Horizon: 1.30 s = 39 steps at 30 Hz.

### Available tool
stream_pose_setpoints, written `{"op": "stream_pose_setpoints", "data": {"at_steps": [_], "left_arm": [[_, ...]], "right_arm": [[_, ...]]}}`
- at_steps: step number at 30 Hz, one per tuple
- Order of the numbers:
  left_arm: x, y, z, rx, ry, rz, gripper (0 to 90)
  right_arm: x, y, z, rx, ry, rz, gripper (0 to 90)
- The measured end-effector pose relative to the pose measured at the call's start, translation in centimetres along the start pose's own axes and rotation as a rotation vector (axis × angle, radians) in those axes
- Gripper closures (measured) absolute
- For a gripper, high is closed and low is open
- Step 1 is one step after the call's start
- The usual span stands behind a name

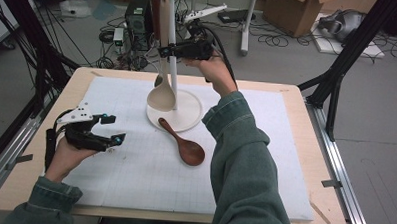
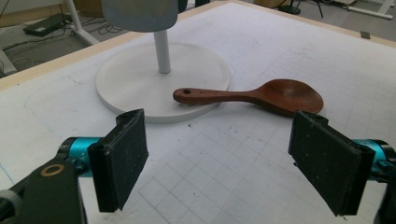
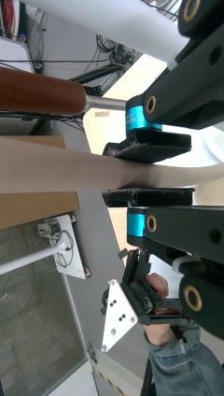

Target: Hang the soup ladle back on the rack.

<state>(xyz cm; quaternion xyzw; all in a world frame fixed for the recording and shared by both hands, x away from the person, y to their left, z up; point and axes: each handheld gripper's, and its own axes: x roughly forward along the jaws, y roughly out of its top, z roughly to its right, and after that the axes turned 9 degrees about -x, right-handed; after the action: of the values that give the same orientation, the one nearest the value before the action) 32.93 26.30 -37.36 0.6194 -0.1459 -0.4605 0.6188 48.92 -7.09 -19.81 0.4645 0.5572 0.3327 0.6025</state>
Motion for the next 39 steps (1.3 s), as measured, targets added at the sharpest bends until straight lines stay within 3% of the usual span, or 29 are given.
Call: {"op": "stream_pose_setpoints", "data": {"at_steps": [14,21,28,39], "left_arm": [[0.2,0.1,0.4,0.001,-0.016,-0.003,20.0],[0.4,0.0,0.5,0.006,-0.019,-0.009,20.0],[0.5,0.1,0.7,0.013,-0.025,-0.016,20.3],[0.5,0.1,0.8,0.021,-0.030,-0.025,20.7]], "right_arm": [[0.0,-0.4,0.3,0.028,0.005,0.021,77.1],[-0.3,-1.0,0.5,0.065,-0.022,0.055,75.0],[-0.4,-1.4,0.3,0.071,-0.018,0.084,75.0],[-0.4,-2.2,0.0,0.080,-0.059,0.132,73.5]]}}
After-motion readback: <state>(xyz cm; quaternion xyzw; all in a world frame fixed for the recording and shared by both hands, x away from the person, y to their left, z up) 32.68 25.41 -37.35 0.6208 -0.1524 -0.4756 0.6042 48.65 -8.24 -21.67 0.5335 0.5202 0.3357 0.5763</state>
